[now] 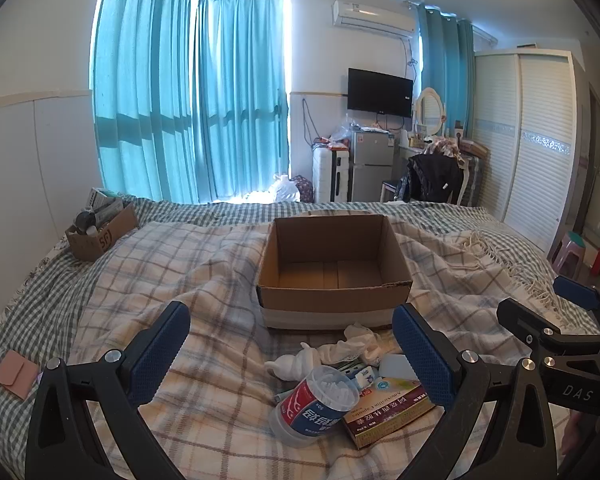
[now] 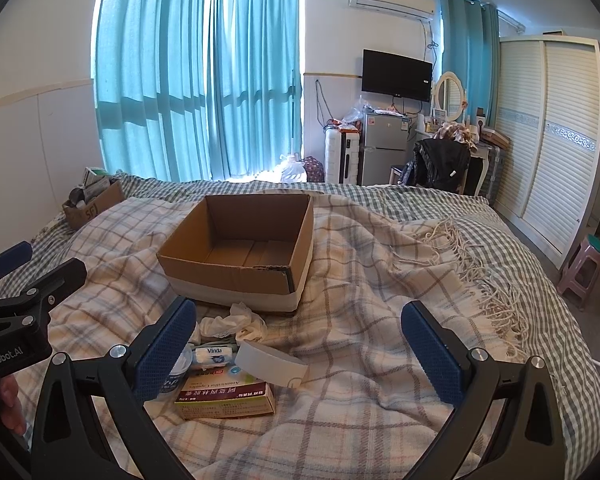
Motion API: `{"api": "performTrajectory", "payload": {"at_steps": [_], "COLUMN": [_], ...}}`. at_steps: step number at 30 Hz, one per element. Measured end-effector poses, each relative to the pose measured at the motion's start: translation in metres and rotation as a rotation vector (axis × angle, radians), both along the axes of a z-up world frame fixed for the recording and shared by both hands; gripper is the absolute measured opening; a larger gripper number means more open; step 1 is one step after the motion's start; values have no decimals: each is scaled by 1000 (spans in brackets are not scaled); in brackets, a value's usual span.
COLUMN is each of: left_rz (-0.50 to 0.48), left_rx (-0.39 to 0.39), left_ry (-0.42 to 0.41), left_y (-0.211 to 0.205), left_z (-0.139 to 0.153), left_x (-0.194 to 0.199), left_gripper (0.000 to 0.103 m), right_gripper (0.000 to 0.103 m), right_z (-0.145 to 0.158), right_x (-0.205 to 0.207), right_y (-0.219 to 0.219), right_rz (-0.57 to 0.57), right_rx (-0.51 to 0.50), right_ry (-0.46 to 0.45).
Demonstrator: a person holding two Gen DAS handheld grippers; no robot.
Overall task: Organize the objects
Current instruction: 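Move both tools toward the items in front of the cardboard box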
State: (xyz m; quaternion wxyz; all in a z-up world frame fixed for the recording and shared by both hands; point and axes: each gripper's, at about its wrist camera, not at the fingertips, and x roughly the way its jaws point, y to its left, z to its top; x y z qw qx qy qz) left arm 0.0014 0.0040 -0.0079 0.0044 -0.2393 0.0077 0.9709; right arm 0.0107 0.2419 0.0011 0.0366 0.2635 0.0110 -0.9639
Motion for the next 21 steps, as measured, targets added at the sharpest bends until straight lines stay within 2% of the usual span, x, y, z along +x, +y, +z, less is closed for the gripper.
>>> {"api": "performTrajectory", "payload": {"at_steps": [21], "left_rz": [-5], "left_rx": [6], "left_ry": [-19], "left_y": [2], "left_z": [-3], "left_x": [-2], "left_gripper": [103], "right_gripper": [103], "right_z": [-2], "right_x": [-1], "right_y": [-1], "right_rz": [1], "right_rx": [2], "right_ry": [-3]}}
